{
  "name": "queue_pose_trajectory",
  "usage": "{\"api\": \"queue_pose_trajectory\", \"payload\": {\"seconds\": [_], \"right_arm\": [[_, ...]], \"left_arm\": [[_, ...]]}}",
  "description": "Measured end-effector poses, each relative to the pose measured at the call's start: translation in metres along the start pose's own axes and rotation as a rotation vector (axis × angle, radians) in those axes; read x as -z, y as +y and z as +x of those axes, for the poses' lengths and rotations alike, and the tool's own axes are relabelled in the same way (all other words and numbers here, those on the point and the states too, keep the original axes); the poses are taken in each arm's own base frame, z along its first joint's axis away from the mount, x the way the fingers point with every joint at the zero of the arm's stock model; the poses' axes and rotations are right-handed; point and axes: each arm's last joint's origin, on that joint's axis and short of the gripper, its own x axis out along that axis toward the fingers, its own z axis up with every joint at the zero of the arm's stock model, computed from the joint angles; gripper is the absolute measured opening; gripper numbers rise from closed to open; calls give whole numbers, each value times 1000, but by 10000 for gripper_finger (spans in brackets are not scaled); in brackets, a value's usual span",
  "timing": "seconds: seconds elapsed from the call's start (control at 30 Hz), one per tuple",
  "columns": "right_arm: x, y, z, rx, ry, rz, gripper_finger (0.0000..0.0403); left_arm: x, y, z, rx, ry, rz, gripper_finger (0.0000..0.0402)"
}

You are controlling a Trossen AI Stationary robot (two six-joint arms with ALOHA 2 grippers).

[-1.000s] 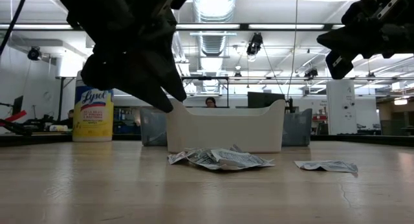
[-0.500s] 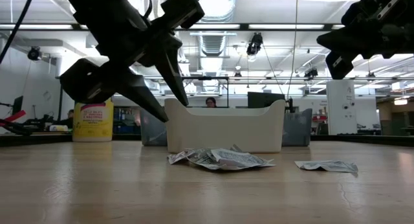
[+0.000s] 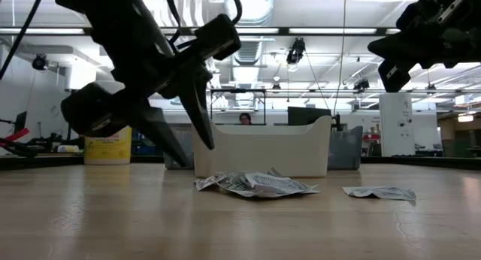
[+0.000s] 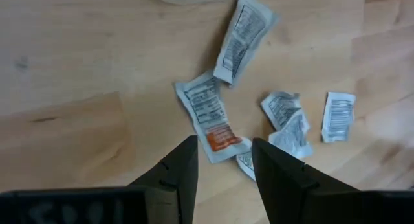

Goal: Pick & Place First Aid Supplies
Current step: Put the ointment pack into the white bin

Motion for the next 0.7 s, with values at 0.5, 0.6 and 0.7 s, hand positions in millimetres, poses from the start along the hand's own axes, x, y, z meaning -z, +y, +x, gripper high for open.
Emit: {"api": "queue_pose_trajectory", "payload": {"seconds": [0.5, 0.6, 0.7], "right_arm": [[8, -6, 7, 35, 83, 27, 8], [9, -6, 8, 39, 94, 30, 8], [9, -7, 9, 42, 98, 32, 8]], "left_arm": [[4, -24, 6, -108, -37, 0, 138], [2, -27, 5, -126, -65, -11, 138], [0, -26, 9, -133, -71, -21, 138]]}}
